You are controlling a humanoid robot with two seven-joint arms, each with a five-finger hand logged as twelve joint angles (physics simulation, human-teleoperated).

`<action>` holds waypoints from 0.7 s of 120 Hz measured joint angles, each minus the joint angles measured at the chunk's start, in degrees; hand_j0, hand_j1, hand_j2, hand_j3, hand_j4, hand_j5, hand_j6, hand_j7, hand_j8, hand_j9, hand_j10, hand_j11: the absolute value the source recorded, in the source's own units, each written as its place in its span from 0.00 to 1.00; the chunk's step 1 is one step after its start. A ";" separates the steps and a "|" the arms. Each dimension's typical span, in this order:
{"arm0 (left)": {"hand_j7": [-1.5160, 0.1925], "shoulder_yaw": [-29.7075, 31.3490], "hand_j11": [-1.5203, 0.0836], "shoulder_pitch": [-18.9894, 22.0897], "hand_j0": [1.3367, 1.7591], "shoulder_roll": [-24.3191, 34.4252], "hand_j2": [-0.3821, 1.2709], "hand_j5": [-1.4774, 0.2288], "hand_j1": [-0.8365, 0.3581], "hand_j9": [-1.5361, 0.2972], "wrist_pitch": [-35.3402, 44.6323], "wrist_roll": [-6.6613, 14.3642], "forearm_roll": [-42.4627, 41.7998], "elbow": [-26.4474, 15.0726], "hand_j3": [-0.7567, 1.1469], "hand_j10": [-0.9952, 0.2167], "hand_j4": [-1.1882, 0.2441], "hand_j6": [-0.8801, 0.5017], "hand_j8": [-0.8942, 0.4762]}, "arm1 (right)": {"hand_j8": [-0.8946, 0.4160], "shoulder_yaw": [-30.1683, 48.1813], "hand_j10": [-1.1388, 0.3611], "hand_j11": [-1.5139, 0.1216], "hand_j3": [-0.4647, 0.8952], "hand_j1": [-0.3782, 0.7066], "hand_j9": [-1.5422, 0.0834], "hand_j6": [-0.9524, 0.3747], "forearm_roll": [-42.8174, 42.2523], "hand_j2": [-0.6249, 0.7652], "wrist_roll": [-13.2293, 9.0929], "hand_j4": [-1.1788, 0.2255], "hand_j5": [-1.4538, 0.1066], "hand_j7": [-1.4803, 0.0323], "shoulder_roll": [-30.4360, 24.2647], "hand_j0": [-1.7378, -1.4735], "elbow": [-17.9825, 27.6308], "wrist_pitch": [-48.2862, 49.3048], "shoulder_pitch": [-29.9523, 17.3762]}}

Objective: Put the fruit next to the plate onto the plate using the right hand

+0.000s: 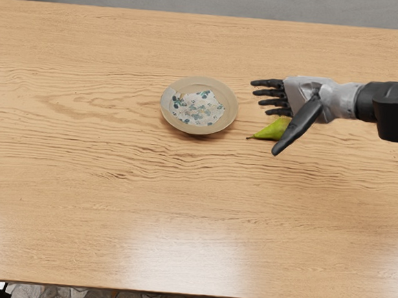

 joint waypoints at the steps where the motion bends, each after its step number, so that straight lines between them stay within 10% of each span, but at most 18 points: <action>1: 0.87 0.00 0.93 -0.01 0.76 0.00 0.23 0.85 0.97 0.82 0.00 0.00 0.00 0.00 0.40 0.80 0.81 0.62 0.64 | 0.68 0.00 0.76 0.93 0.34 0.03 0.95 0.72 -0.93 0.45 -0.22 0.84 0.93 0.98 0.37 0.30 0.20 -0.87 0.22; 32: 0.87 0.00 0.93 -0.01 0.76 0.00 0.23 0.85 0.97 0.82 -0.02 0.00 0.00 0.00 0.40 0.80 0.81 0.62 0.64 | 0.68 -6.47 0.76 0.93 0.34 0.03 0.95 0.72 -25.35 0.45 -2.58 0.84 0.93 0.98 6.39 0.30 3.75 -17.42 4.61; 84: 0.87 0.03 0.93 -0.01 0.76 0.00 0.23 0.85 0.97 0.82 -0.02 0.00 0.00 0.00 0.40 0.80 0.81 0.62 0.64 | 0.68 -31.94 0.76 0.93 0.34 0.03 0.95 0.72 -29.19 0.45 -2.80 0.84 0.93 0.98 8.98 0.30 3.50 -33.86 15.51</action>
